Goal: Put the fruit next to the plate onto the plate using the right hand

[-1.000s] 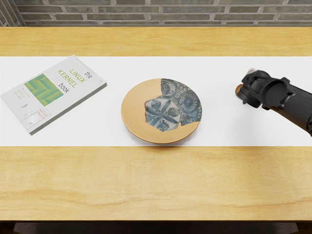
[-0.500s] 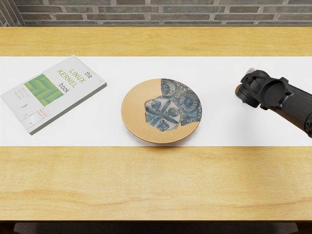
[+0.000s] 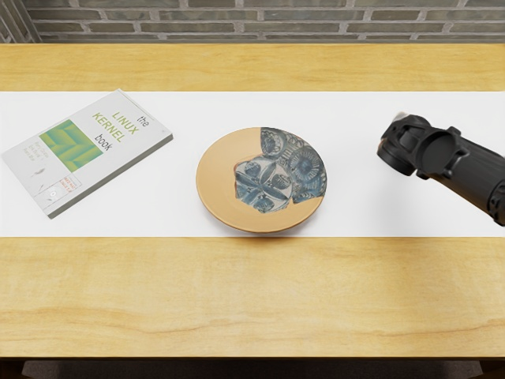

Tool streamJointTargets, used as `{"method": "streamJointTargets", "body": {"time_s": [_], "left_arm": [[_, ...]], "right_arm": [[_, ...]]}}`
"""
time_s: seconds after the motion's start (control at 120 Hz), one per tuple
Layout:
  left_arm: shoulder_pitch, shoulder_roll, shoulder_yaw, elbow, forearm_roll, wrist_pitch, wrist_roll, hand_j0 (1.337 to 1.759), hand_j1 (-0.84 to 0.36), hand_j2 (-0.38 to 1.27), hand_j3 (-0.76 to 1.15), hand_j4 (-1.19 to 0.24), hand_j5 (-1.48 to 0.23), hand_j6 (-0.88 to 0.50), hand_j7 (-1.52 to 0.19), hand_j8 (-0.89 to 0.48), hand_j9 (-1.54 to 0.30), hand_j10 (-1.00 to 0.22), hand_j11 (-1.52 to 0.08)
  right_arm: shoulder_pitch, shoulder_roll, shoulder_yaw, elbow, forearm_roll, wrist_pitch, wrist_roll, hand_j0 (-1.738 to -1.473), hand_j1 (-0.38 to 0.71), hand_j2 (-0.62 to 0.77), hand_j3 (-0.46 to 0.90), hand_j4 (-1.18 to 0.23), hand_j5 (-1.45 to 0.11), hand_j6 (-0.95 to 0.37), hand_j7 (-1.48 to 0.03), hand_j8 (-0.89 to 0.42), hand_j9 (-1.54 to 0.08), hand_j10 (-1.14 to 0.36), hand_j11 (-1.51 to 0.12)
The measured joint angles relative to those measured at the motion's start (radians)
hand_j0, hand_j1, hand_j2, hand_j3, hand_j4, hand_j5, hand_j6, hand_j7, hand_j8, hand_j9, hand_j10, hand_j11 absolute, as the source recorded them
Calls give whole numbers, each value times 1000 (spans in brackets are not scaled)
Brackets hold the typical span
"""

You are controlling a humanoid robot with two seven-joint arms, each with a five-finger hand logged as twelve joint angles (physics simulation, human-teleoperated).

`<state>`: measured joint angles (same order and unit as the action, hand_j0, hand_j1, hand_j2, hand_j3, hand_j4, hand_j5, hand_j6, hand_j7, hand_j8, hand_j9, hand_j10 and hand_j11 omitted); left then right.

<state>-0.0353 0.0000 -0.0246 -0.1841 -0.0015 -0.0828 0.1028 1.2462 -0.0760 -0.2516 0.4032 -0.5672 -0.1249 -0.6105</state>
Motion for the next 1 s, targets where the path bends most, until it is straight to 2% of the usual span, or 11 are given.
{"method": "streamJointTargets", "body": {"time_s": [0.075,0.225,0.333,0.442,0.508,0.542,0.55,0.583,0.692,0.833,1.0], "left_arm": [[0,0,0,0,0,0,0,1658,349,0,0,0,0,0,0,0,0,0,0],[0,0,0,0,0,0,0,1658,349,0,0,0,0,0,0,0,0,0,0],[0,0,1,0,0,0,0,1658,349,0,0,0,0,0,0,0,0,0,0],[0,0,1,0,-1,0,0,1658,349,0,0,0,0,0,0,0,0,0,0],[0,0,2,0,-1,0,1,1658,349,0,0,0,0,0,0,0,0,0,0],[0,0,1,0,-1,0,1,1658,349,0,0,0,0,0,0,0,0,0,0],[0,0,2,0,-1,0,1,1658,349,0,0,0,0,0,0,0,0,0,0],[0,0,1,0,-1,0,0,1658,349,0,0,0,0,0,0,0,0,0,0],[0,0,1,0,-1,0,0,1658,349,0,0,0,0,0,0,0,0,0,0],[0,0,0,0,0,0,0,1658,349,0,0,0,0,0,0,0,0,0,0],[0,0,0,0,0,0,0,1658,349,0,0,0,0,0,0,0,0,0,0]], "right_arm": [[0,1,1,-1,-2,22,1,-1650,337,110,38,-687,-827,-522,-860,-470,-809,-417,-868],[-1,-5,34,-3,-20,72,-1,-1666,349,-4,62,-630,-901,-396,-986,-251,-1078,-370,-969],[-9,-8,66,-18,-21,85,5,-1669,318,-140,170,-635,-934,-349,-1079,-199,-1199,-350,-1015],[-20,-9,96,-32,-24,95,10,-1666,287,-348,342,-617,-945,-274,-1238,-155,-1333,-233,-1272],[-23,-21,140,-35,-26,127,12,-1679,282,-342,213,-610,-933,-193,-1327,-83,-1406,-157,-1355],[-24,-34,179,-36,-27,157,11,-1672,304,-259,41,-591,-924,-148,-1350,-35,-1426,-111,-1360],[-24,-38,190,-36,-27,165,12,-1651,318,-235,96,-587,-920,-141,-1345,-26,-1427,-99,-1364],[-24,-56,234,-37,-26,201,11,-1652,351,-153,-1,-576,-912,-125,-1312,4,-1431,-58,-1392],[-25,-137,391,-36,2,318,7,-1649,392,50,-1,-601,-965,-263,-1221,-171,-1188,-171,-1063],[-20,-258,473,-36,104,454,2,-1642,362,93,-1,-606,-1059,-354,-1178,-344,-1182,-389,-1125],[29,-290,494,-28,292,661,-1,-1636,345,81,-1,-587,-1122,-379,-1154,-374,-1171,-449,-1135]]}}
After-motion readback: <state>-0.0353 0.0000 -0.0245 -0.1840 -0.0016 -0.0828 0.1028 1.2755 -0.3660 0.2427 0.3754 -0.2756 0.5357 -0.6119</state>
